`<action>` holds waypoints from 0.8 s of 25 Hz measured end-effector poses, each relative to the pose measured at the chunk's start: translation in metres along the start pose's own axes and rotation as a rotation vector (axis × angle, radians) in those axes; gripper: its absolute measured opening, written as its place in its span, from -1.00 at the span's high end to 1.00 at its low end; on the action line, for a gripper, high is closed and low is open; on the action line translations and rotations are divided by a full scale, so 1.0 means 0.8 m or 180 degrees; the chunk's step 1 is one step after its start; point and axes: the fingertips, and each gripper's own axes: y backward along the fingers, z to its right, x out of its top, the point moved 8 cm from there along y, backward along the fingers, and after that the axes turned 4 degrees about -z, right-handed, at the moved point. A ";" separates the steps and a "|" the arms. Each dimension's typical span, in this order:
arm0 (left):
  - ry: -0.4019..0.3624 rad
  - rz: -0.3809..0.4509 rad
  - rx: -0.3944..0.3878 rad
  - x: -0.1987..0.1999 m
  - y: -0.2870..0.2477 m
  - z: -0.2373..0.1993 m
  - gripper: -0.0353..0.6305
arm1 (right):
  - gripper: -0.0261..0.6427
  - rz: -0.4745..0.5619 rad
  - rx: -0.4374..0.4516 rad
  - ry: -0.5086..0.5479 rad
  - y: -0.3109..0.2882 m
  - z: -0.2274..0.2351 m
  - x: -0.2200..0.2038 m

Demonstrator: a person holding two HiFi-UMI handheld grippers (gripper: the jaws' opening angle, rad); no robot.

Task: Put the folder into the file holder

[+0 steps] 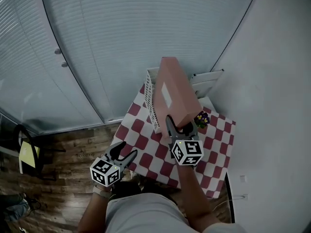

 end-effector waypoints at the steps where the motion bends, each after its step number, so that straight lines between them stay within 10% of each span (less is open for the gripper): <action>1: 0.0007 -0.0011 0.0002 0.002 -0.002 -0.005 0.15 | 0.08 0.0015 0.0008 0.0009 -0.007 0.000 0.000; 20: 0.0093 -0.0171 0.0051 0.017 -0.029 -0.060 0.15 | 0.08 0.0140 0.0080 0.0078 -0.098 0.019 -0.020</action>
